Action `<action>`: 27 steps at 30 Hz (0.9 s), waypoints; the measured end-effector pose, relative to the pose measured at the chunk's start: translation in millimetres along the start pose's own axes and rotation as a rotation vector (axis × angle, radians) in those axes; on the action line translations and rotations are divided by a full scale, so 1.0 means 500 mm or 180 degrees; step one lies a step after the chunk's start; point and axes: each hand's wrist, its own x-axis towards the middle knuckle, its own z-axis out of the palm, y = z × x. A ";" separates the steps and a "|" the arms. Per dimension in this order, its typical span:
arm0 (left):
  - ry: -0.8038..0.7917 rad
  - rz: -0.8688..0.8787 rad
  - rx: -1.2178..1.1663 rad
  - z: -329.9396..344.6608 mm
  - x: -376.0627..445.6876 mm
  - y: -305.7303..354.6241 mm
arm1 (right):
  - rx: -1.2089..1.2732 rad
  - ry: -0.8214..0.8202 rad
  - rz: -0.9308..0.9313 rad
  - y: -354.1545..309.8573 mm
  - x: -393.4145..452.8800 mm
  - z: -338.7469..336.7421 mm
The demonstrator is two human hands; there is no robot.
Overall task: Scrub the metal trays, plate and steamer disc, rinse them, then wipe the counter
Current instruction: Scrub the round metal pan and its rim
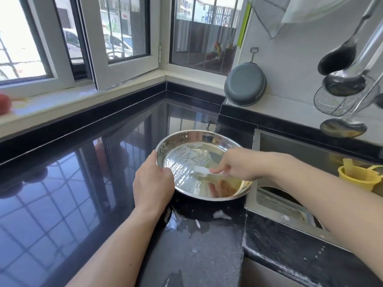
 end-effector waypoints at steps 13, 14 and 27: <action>-0.0002 -0.0033 0.0092 -0.001 0.004 0.003 | -0.0052 -0.0330 -0.0270 -0.022 -0.014 -0.004; -0.0015 -0.0023 0.0116 0.000 0.003 0.001 | -0.0154 -0.0249 -0.0093 -0.006 -0.012 -0.021; -0.0037 -0.0006 0.0087 0.007 0.014 -0.012 | 0.0062 -0.0620 -0.0113 -0.007 -0.039 -0.018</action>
